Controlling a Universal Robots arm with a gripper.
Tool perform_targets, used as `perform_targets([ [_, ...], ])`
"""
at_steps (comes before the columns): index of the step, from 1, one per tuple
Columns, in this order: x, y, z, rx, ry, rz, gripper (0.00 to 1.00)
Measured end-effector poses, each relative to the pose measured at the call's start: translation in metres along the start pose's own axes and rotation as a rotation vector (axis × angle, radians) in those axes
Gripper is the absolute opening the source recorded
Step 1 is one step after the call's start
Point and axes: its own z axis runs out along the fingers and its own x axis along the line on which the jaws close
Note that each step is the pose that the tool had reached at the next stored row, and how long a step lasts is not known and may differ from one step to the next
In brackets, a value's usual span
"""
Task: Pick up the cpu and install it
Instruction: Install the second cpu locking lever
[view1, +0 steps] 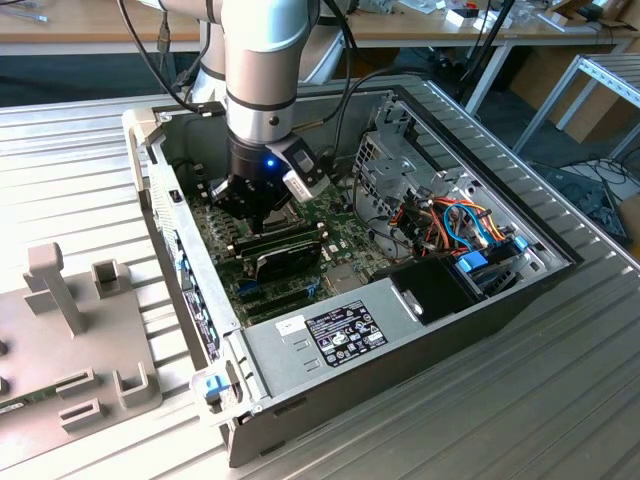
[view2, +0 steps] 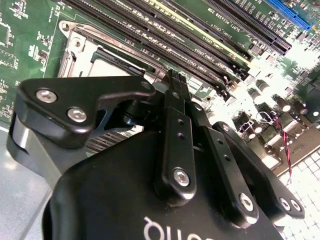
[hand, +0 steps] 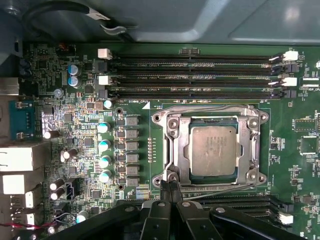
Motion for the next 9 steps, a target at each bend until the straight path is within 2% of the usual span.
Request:
perform_targets([
  [9,0.0011,0.0001,0.0030,-0.0002,-0.0002,0.000,0.11],
])
